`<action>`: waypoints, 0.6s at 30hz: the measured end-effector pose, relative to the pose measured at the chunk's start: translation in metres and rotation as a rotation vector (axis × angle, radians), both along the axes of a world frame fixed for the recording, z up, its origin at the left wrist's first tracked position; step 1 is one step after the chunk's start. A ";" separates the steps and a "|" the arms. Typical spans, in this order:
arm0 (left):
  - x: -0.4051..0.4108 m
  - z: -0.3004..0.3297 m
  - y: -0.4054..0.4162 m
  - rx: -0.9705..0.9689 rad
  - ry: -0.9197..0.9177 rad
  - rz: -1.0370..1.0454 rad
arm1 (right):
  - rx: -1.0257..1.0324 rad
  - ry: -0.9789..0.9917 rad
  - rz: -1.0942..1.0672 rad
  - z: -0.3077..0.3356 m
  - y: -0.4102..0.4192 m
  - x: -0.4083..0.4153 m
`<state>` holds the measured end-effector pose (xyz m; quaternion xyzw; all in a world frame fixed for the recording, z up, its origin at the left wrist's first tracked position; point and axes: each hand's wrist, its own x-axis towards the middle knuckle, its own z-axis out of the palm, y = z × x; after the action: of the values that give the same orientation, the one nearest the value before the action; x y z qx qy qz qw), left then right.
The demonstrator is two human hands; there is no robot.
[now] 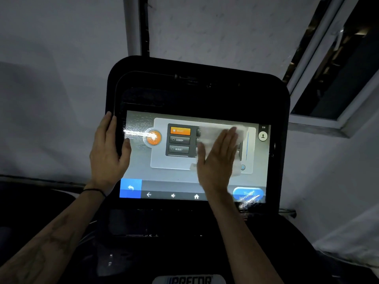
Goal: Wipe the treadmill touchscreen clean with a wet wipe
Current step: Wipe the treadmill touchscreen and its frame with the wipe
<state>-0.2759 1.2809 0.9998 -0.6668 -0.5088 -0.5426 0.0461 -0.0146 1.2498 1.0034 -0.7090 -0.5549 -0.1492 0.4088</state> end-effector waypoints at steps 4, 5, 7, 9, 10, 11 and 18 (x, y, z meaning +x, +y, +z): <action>-0.001 0.001 0.001 -0.002 0.003 -0.006 | -0.022 -0.130 0.133 -0.005 -0.003 -0.023; -0.001 0.001 0.000 -0.007 0.003 -0.006 | -0.032 -0.123 0.134 0.003 0.002 -0.021; -0.001 0.001 0.000 -0.008 0.001 -0.014 | -0.031 -0.087 0.092 0.011 0.009 -0.008; -0.001 0.001 -0.001 -0.010 -0.007 -0.012 | -0.022 -0.056 0.027 0.001 0.000 0.003; -0.001 0.001 0.000 -0.010 -0.009 -0.007 | -0.027 -0.046 0.007 -0.010 -0.011 0.002; -0.001 0.000 0.000 -0.008 -0.009 -0.004 | -0.049 -0.033 0.013 -0.022 -0.024 -0.004; 0.000 0.001 -0.001 -0.004 -0.006 -0.018 | -0.077 -0.025 0.097 -0.020 -0.020 -0.014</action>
<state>-0.2760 1.2800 1.0010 -0.6700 -0.5040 -0.5437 0.0383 -0.0282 1.2298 0.9829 -0.6944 -0.5991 -0.1164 0.3812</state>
